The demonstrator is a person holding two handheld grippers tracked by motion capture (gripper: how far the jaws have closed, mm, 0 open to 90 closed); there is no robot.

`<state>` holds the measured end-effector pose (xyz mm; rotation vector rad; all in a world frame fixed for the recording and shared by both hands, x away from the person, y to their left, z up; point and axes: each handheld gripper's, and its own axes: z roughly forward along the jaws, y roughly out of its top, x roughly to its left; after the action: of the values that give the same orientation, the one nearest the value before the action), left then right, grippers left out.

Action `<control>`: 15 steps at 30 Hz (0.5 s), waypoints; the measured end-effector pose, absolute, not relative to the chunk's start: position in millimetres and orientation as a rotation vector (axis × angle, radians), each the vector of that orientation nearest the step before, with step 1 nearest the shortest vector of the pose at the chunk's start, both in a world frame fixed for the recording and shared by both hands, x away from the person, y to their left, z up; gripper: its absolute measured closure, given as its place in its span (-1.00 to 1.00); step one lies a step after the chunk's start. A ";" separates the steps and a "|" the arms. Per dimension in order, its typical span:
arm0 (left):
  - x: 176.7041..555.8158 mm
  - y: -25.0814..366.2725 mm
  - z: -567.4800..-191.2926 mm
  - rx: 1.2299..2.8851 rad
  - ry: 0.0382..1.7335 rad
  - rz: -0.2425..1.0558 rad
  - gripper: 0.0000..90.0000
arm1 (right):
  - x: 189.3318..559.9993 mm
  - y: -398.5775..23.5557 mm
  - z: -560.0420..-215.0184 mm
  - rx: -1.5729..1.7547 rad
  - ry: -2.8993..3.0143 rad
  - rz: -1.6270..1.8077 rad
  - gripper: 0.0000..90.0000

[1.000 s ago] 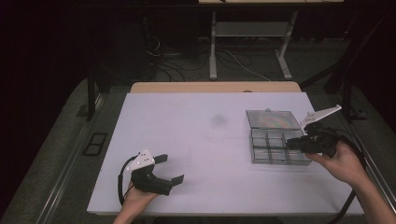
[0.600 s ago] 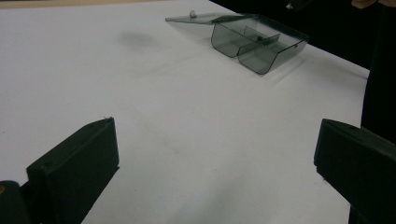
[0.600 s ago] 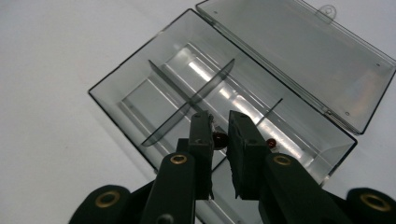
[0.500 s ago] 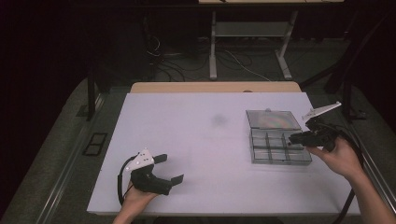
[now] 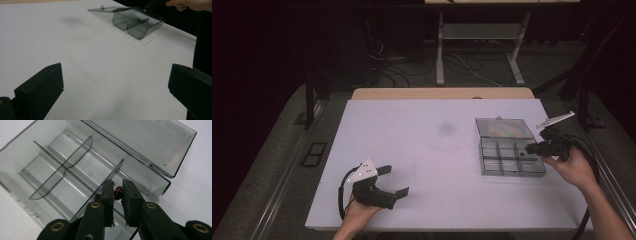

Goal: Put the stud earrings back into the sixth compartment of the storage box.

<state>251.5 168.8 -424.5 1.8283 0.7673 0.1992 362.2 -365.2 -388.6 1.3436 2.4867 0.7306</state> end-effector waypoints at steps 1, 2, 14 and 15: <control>251.5 168.9 -424.5 1.827 0.768 0.199 -1.00 | 364.2 -365.3 -390.2 1.345 2.487 0.724 0.77; 251.4 169.1 -424.5 1.825 0.771 0.198 -1.00 | 366.2 -365.1 -391.9 1.349 2.489 0.719 0.77; 251.5 170.4 -424.3 1.825 0.768 0.197 -1.00 | 383.8 -360.0 -409.8 1.381 2.498 0.656 0.76; 251.5 170.5 -424.3 1.825 0.768 0.197 -1.00 | 384.1 -359.8 -410.5 1.383 2.497 0.658 0.75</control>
<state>251.5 170.5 -424.3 1.8249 0.7680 0.1973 384.1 -359.8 -410.5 1.3830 2.4970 0.6575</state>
